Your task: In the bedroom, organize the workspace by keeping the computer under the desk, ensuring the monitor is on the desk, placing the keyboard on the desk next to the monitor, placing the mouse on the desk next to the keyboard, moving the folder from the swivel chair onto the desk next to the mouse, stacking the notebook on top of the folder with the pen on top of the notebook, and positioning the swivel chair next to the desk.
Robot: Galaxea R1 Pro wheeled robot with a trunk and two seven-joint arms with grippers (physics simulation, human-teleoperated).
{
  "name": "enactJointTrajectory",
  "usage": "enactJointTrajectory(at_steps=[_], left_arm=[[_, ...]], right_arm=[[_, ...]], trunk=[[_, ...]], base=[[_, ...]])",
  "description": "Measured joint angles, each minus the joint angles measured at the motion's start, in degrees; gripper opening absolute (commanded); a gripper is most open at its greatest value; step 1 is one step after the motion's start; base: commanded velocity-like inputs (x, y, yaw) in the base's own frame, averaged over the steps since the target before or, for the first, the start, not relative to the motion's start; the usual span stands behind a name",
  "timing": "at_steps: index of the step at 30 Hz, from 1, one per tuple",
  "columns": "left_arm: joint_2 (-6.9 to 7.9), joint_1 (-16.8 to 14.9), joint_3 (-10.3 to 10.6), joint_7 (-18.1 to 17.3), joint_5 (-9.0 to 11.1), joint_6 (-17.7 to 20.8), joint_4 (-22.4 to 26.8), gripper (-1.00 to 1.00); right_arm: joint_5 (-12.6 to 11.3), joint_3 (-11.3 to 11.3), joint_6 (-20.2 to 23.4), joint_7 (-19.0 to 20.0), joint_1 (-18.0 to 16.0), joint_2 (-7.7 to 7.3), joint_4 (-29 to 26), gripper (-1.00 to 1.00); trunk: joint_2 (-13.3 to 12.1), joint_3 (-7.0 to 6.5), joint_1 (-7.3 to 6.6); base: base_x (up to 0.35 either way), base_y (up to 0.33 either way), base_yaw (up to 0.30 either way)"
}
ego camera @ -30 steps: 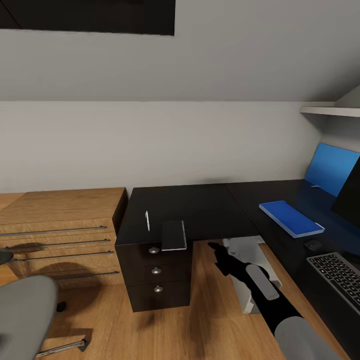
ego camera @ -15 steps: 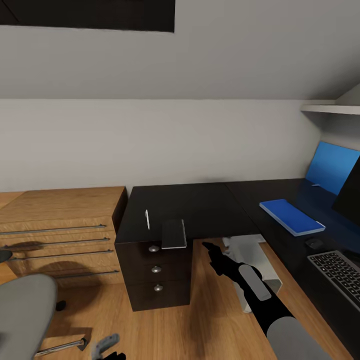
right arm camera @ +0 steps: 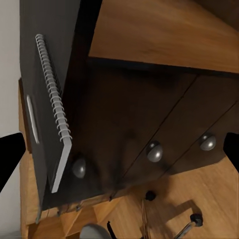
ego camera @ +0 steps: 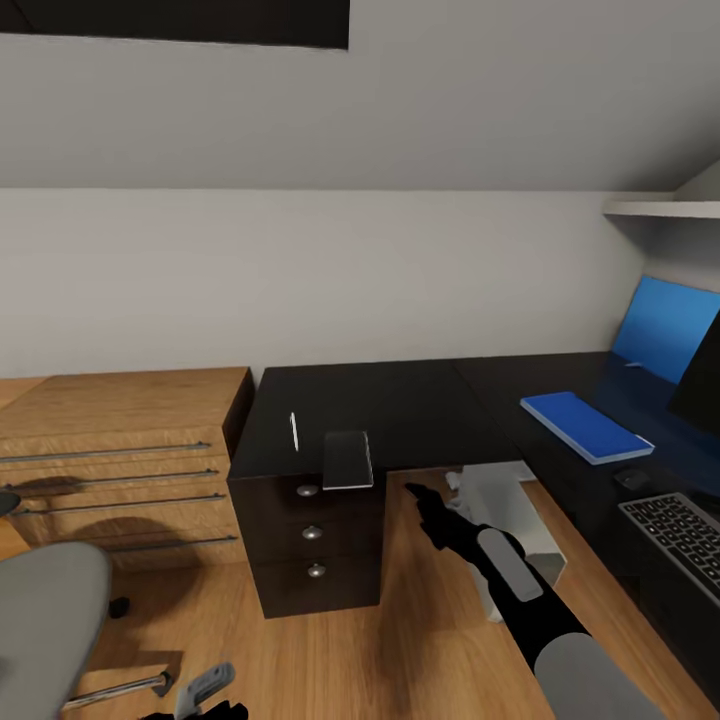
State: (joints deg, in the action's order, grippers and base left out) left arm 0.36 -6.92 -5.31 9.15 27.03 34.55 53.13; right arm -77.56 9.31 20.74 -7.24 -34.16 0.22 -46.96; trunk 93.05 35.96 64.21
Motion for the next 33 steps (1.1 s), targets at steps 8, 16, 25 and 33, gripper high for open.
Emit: enactJointTrajectory(at_steps=[8,16,25,33], left_arm=[[-0.01,0.0,0.0,0.0,-0.2,-0.2,-0.4,1.00],[-0.07,0.0,0.1,0.1,-0.2,-0.2,-0.4,1.00],[-0.11,0.0,0.1,0.2,-0.3,-0.2,-0.4,1.00],[-0.14,0.0,0.1,0.1,-0.3,-0.2,-0.4,1.00]], right_arm=[[7.1,2.2,-0.2,5.9,0.0,0.30,0.4,1.00],[20.0,4.1,-2.7,6.6,-1.0,5.28,9.7,1.00],[21.3,4.5,-3.7,11.3,-1.3,5.78,10.6,1.00],[21.7,7.4,-3.8,22.9,-1.2,5.77,10.5,1.00]], trunk=[[3.2,1.44,1.76],[6.4,2.88,3.52],[10.0,4.49,5.49],[10.8,4.86,5.94]], base=[[0.000,0.000,0.000],[0.000,0.000,0.000],[0.000,0.000,0.000],[0.000,0.000,0.000]])
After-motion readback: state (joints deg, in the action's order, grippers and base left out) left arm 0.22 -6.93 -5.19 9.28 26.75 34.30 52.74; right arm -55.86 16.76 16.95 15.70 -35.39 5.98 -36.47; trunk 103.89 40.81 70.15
